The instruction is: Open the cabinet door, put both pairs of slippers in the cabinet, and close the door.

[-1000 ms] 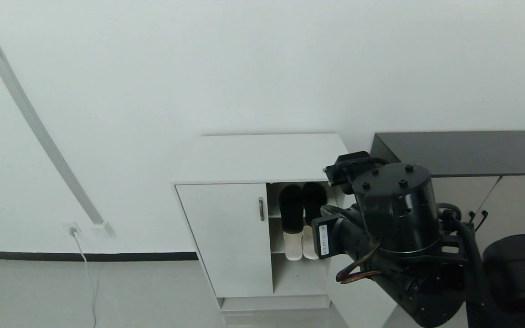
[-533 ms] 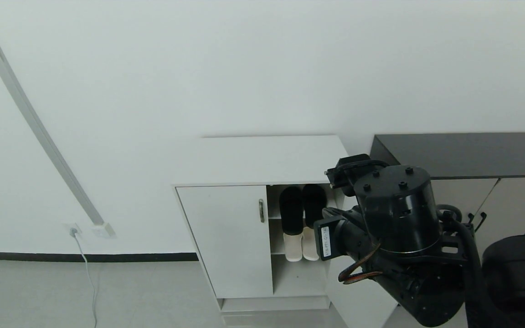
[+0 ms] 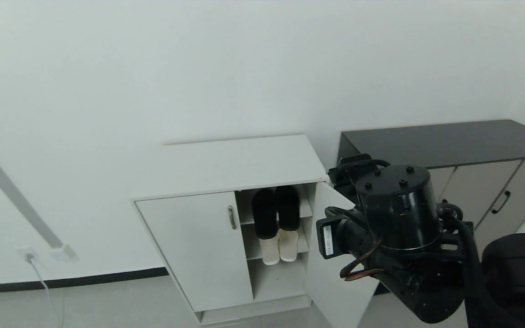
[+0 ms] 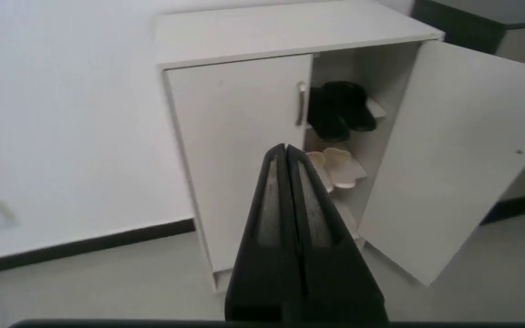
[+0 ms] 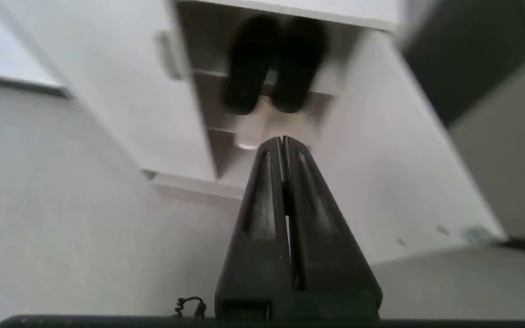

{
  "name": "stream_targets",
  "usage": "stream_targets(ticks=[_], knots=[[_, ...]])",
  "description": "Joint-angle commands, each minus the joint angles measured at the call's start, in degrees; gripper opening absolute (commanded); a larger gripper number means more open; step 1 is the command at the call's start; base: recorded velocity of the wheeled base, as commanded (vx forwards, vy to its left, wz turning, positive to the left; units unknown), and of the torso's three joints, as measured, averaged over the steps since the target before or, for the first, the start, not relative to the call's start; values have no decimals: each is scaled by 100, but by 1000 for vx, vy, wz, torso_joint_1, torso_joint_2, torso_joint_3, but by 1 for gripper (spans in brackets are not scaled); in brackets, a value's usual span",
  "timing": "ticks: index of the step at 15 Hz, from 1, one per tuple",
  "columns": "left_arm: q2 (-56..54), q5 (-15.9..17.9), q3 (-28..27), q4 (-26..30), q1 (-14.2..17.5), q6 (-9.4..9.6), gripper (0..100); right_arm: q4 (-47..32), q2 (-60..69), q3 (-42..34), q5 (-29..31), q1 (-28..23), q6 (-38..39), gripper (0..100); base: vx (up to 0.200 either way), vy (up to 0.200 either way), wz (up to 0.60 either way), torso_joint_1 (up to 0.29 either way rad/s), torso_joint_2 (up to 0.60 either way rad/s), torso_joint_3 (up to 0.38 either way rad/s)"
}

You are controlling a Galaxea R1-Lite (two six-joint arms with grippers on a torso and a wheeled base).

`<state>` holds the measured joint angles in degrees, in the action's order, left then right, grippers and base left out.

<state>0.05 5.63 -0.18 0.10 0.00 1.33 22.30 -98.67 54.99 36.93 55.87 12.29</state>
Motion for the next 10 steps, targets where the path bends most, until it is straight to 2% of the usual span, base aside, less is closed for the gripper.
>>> stream_targets(ticks=[1,9,10], knots=[[4,-1,1,-1,0,8,0,3,-3,3,-1,-23,2,0,0,0,-600,7,-2,2],[4,-1,1,-1,0,8,0,12,-21,3,-1,-190,-60,0,0,0,0,0,0,0],[-5,-1,1,-1,0,8,0,12,-21,3,-1,-190,-60,0,-200,0,0,7,2,-2]])
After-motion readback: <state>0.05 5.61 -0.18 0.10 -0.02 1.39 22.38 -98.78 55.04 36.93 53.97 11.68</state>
